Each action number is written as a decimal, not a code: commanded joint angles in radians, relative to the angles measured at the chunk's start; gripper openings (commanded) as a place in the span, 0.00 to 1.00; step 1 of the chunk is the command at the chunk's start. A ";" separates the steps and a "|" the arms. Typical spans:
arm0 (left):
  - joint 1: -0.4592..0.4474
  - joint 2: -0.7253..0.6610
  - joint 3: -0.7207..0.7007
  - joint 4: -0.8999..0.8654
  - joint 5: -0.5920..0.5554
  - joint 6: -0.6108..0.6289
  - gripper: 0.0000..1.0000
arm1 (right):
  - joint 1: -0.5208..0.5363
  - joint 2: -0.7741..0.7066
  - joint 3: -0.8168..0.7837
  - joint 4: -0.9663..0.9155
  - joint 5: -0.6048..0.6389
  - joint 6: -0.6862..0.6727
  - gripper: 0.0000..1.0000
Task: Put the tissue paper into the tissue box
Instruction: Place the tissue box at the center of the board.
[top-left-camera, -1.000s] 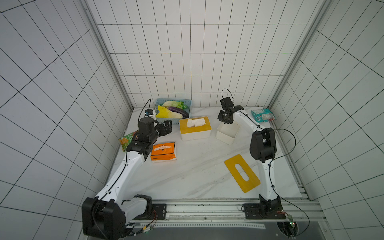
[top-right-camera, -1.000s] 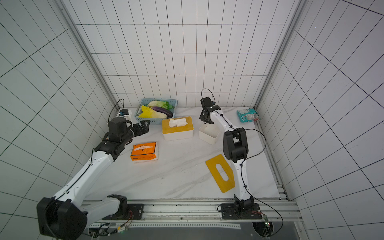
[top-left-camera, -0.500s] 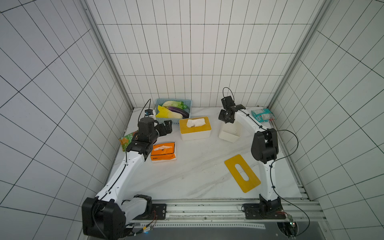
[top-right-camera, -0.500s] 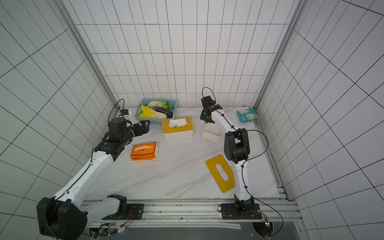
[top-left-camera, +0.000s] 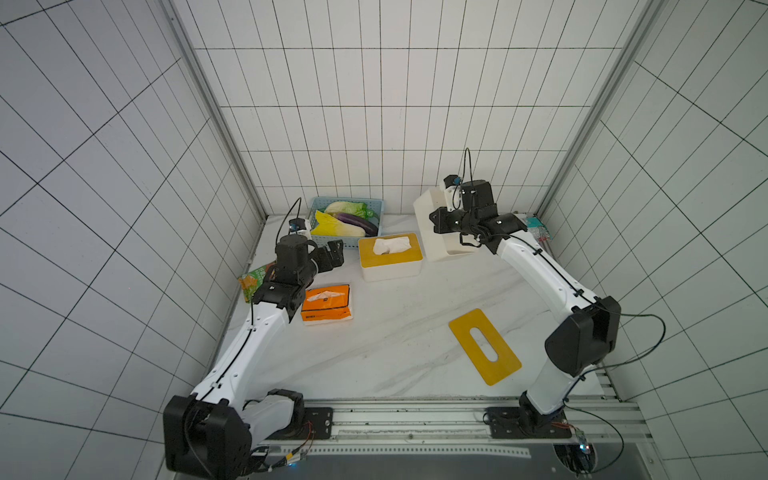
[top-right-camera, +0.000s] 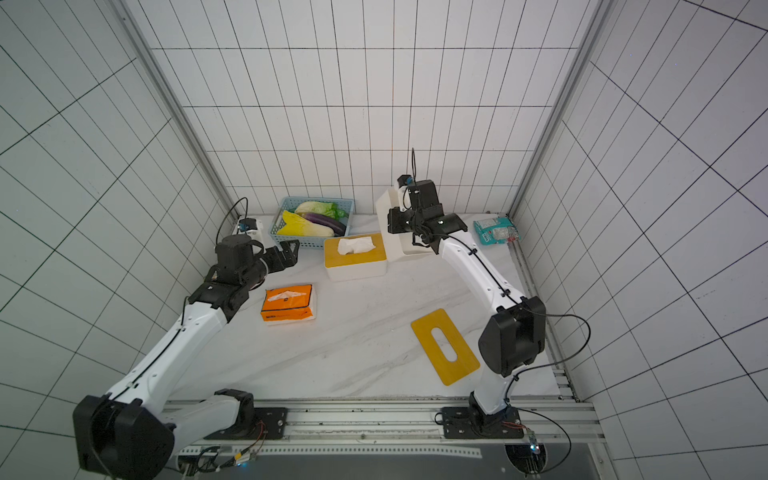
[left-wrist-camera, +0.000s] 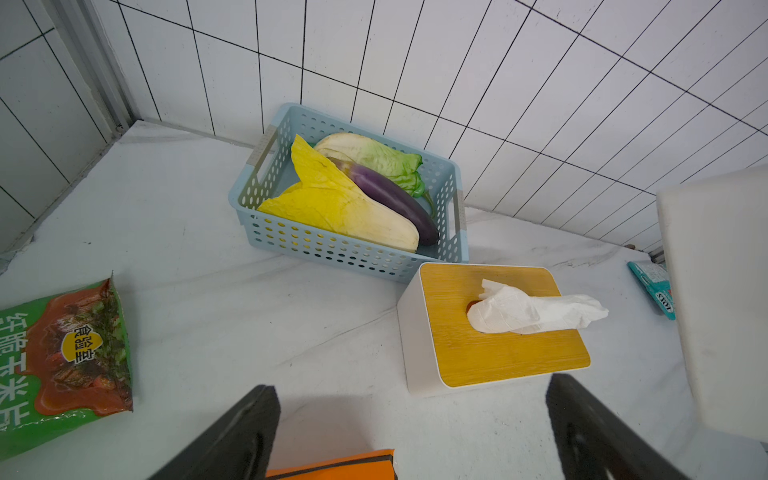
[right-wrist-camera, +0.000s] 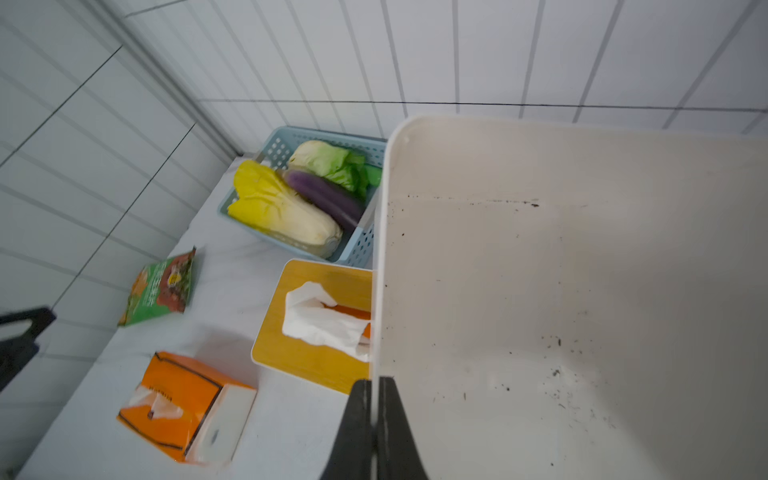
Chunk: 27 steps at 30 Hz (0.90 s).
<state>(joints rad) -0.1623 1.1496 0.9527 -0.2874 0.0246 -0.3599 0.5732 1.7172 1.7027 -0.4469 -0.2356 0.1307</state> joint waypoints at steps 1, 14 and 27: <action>0.005 -0.031 -0.012 0.032 -0.030 -0.005 0.98 | 0.113 -0.068 -0.100 -0.060 -0.095 -0.385 0.00; 0.012 -0.061 -0.039 0.063 -0.070 -0.008 0.98 | 0.343 -0.299 -0.573 -0.069 -0.151 -0.928 0.00; 0.016 -0.053 -0.038 0.063 -0.056 -0.008 0.99 | 0.349 -0.162 -0.523 -0.140 -0.245 -0.946 0.00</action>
<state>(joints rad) -0.1520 1.0969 0.9195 -0.2451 -0.0326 -0.3668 0.9165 1.5166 1.1328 -0.5564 -0.4477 -0.8093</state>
